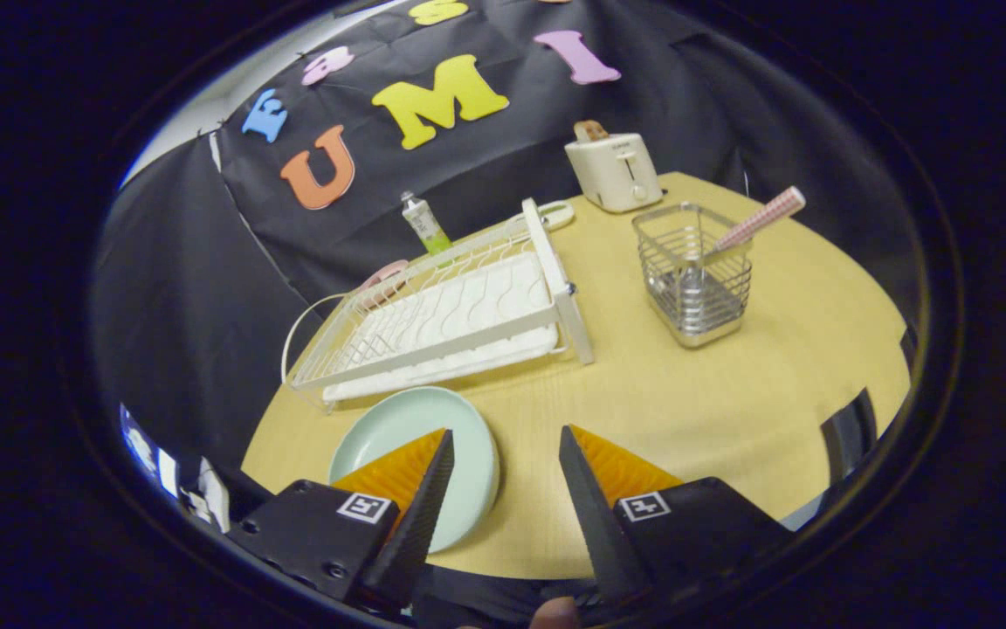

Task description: Take the plate from the dish rack, then take the spoon from the basket and place it into the plate.

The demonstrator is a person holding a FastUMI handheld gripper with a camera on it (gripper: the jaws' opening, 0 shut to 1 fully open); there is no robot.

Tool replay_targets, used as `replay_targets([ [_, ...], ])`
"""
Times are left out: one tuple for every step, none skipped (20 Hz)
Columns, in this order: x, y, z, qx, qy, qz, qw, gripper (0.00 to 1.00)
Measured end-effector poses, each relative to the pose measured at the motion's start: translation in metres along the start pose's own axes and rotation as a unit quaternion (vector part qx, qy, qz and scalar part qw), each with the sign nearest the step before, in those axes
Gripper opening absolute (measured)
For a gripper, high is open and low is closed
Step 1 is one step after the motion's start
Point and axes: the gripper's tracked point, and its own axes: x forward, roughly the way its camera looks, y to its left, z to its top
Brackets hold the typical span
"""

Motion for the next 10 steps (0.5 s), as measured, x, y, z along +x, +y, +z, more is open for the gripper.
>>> replay_targets([
  [-0.008,-0.011,0.008,-0.023,-0.026,-0.013,0.999,0.81],
  [-0.016,-0.021,0.018,-0.042,-0.054,-0.027,0.997,0.88],
  [-0.026,-0.032,0.027,-0.063,-0.079,-0.038,0.994,0.91],
  [-0.033,-0.043,0.034,-0.078,-0.097,-0.048,0.991,0.96],
  [-0.042,-0.053,0.042,-0.083,-0.114,-0.050,0.989,1.00],
  [-0.050,-0.059,0.049,-0.089,-0.130,-0.049,0.986,1.00],
  [-0.055,-0.070,0.058,-0.101,-0.151,-0.054,0.982,1.00],
  [-0.055,-0.084,0.066,-0.117,-0.171,-0.065,0.976,1.00],
  [-0.057,-0.096,0.073,-0.132,-0.187,-0.077,0.970,1.00],
  [-0.057,-0.108,0.079,-0.142,-0.202,-0.090,0.965,1.00],
])
